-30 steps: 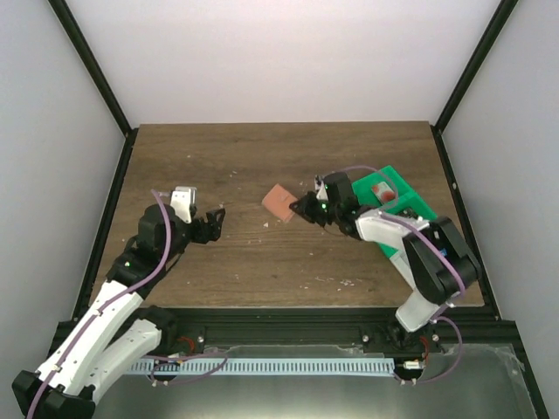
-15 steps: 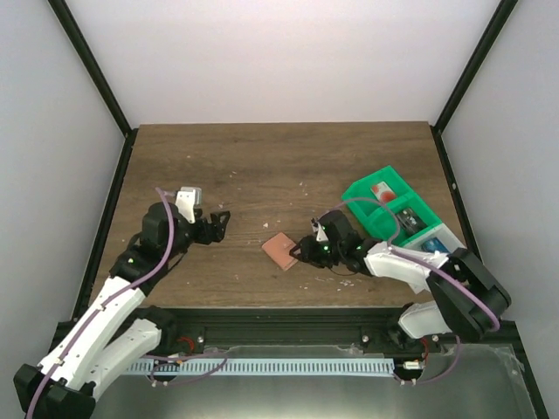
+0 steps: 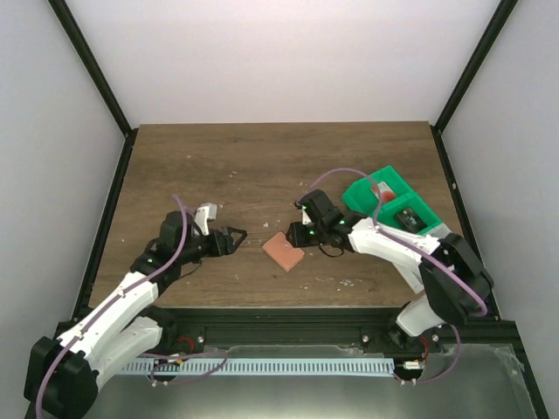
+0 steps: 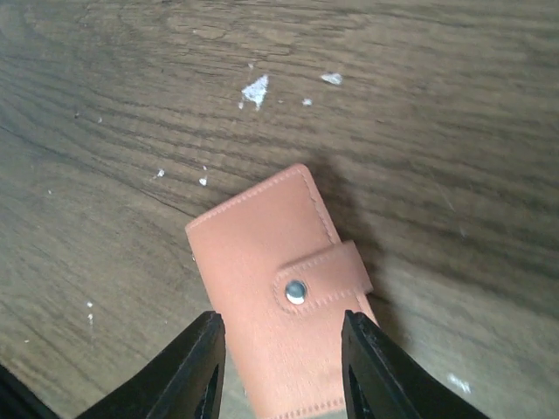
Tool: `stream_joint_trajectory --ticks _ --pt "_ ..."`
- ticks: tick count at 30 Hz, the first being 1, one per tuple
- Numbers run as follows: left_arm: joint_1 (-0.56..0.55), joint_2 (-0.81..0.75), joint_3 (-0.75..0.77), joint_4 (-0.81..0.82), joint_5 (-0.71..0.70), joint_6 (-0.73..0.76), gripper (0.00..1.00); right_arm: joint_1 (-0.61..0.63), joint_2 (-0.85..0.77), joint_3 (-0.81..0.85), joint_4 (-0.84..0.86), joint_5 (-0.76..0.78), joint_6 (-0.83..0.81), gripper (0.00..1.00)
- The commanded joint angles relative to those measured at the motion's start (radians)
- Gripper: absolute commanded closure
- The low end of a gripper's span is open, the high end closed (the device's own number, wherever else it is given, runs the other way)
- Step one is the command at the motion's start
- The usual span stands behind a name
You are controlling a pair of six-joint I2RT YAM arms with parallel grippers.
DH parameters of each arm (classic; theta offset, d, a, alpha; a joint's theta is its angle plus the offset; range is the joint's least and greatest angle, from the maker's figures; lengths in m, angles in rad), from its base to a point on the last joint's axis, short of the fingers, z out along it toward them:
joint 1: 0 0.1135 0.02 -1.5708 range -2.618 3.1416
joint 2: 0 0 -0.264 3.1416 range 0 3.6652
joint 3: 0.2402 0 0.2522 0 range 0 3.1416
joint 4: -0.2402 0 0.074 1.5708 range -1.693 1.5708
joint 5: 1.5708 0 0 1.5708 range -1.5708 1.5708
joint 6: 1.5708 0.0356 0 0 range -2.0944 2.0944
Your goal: Take the credit cards out of the card holder
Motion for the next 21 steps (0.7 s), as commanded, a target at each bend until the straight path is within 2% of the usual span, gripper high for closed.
stream_joint_trajectory --ticks 1,4,9,21 --pt "-0.001 -0.024 -0.072 0.149 0.077 -0.113 0.21 0.044 0.090 0.089 -0.027 0.059 -0.136 0.62" --pt "-0.001 -0.091 -0.140 0.189 0.058 -0.160 0.21 0.065 0.146 0.123 -0.022 0.068 -0.169 0.62" --pt "0.000 -0.155 -0.194 0.165 -0.014 -0.172 0.20 0.106 0.214 0.170 -0.031 0.064 -0.233 0.63" --pt "0.000 -0.136 -0.181 0.133 -0.016 -0.137 0.18 0.163 0.306 0.258 -0.129 0.214 -0.251 0.66"
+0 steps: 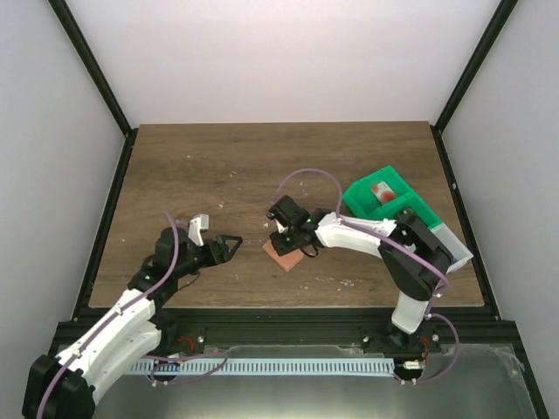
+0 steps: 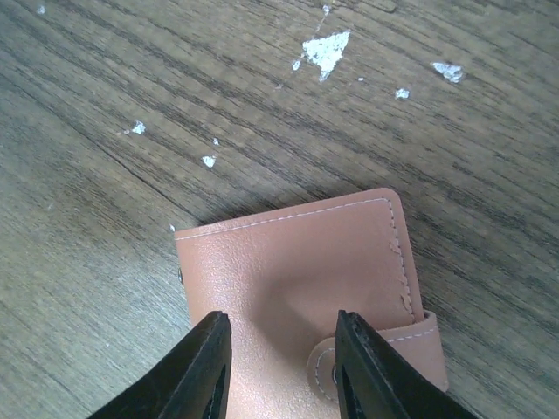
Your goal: Take the credit cards out of the card holder
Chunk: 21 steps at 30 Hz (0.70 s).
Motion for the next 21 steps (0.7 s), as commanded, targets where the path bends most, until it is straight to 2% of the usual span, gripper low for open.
stream_joint_trajectory --ticks 1,17,21 --pt "0.000 0.004 0.004 0.013 0.002 0.008 0.18 0.034 0.025 0.050 -0.058 0.105 -0.020 0.66" --pt "0.000 0.011 -0.017 0.049 0.014 -0.022 0.18 0.068 0.015 -0.009 -0.089 0.171 0.015 0.68" --pt "-0.001 0.015 -0.019 0.054 0.014 -0.026 0.18 0.071 0.014 -0.009 -0.103 0.210 0.027 0.75"
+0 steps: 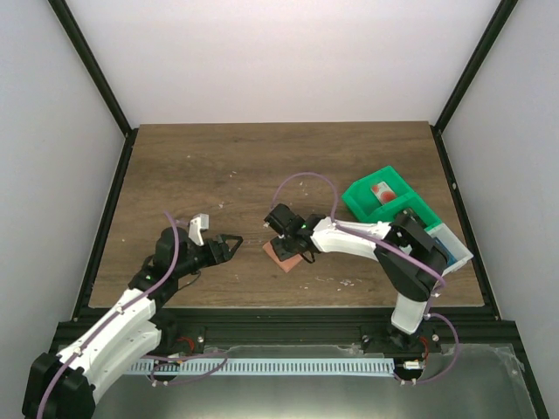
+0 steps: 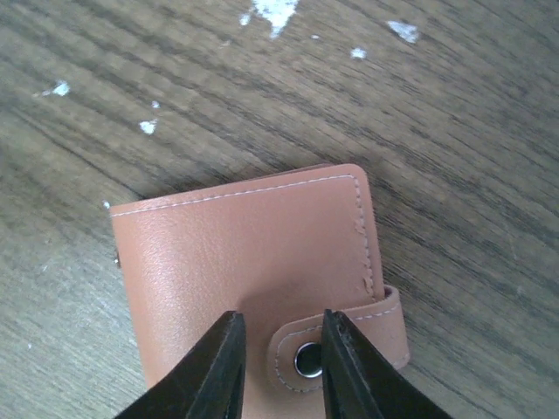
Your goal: Take the credit cards out of the card holder
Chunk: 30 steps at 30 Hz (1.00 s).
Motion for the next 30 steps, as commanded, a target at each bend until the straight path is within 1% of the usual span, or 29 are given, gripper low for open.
stream_joint_trajectory --ticks 1,5,9,14,17,21,23,25,27,30 --pt "0.001 0.006 -0.012 0.031 0.009 -0.006 0.18 0.017 -0.004 -0.007 -0.063 0.061 0.029 0.78" --pt "0.000 0.014 -0.011 0.036 0.017 -0.004 0.18 0.017 -0.023 -0.016 -0.066 0.082 0.040 0.91" --pt "0.000 0.024 -0.013 0.038 0.024 -0.003 0.19 0.017 -0.070 -0.035 -0.037 0.070 0.050 0.99" --pt "-0.001 0.044 -0.025 0.063 0.037 -0.007 0.22 0.017 -0.120 -0.069 0.034 -0.012 0.051 0.99" --pt "-0.001 0.074 -0.035 0.093 0.069 -0.017 0.26 0.017 -0.140 -0.093 0.068 -0.066 0.082 0.99" --pt "-0.004 0.130 -0.048 0.142 0.132 -0.032 0.28 0.017 -0.208 -0.149 0.163 -0.151 0.155 1.00" --pt "-0.005 0.157 -0.054 0.176 0.171 -0.041 0.28 0.017 -0.242 -0.178 0.210 -0.174 0.203 1.00" --pt "-0.008 0.175 -0.062 0.214 0.205 -0.052 0.24 0.017 -0.277 -0.205 0.256 -0.194 0.250 1.00" --pt "-0.014 0.189 -0.078 0.269 0.237 -0.067 0.21 0.017 -0.311 -0.233 0.315 -0.204 0.297 0.99" --pt "-0.018 0.219 -0.114 0.373 0.294 -0.112 0.20 0.017 -0.357 -0.276 0.389 -0.223 0.355 1.00"
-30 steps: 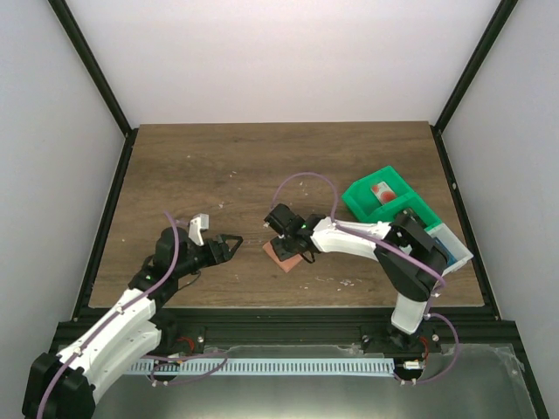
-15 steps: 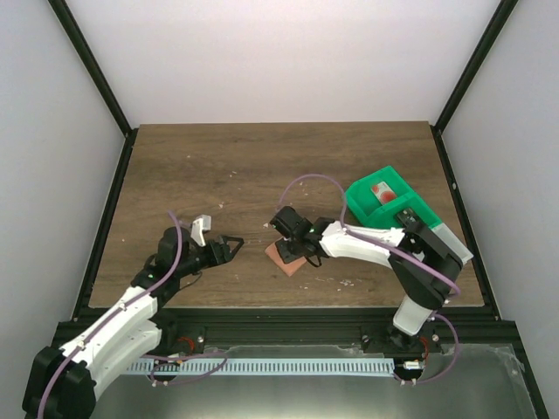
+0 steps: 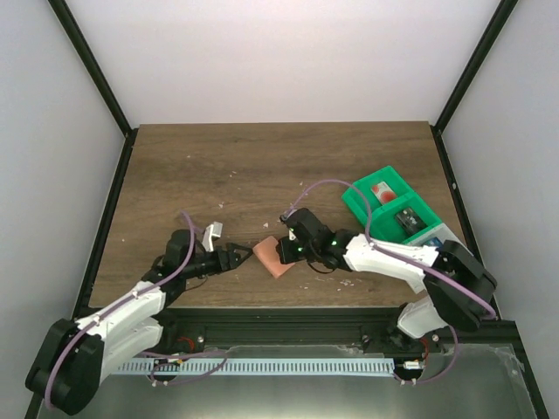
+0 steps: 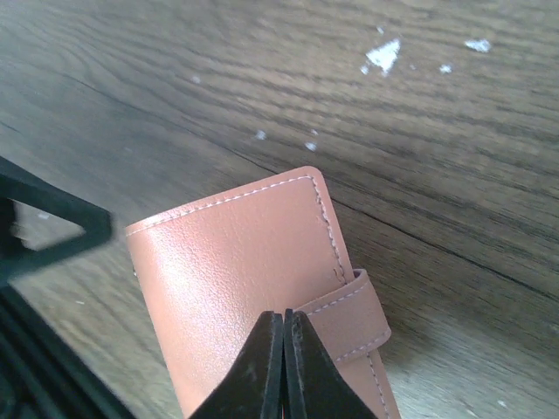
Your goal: Take the credit cards out of the card holder
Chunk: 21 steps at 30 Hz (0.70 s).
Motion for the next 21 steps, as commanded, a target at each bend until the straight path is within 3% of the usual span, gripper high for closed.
stream_joint_trajectory --ticks 1,8,12,17,19,21 --pt "-0.010 0.038 -0.053 0.207 0.115 -0.075 0.20 0.009 -0.075 -0.043 0.178 -0.061 0.127 1.00" --pt "-0.016 0.148 -0.071 0.330 0.133 -0.111 0.33 0.009 -0.095 -0.084 0.278 -0.174 0.191 1.00" --pt "-0.016 0.201 -0.069 0.359 0.137 -0.116 0.55 0.009 -0.100 -0.104 0.292 -0.193 0.203 1.00" --pt "-0.016 0.229 -0.060 0.344 0.125 -0.097 0.93 0.008 -0.130 -0.142 0.278 -0.163 0.202 1.00" --pt "-0.016 0.237 -0.042 0.283 0.097 -0.056 1.00 0.007 -0.150 -0.154 0.253 -0.122 0.195 0.99" --pt "-0.016 0.253 -0.030 0.238 0.077 -0.027 1.00 0.004 -0.171 -0.171 0.239 -0.091 0.184 0.99"
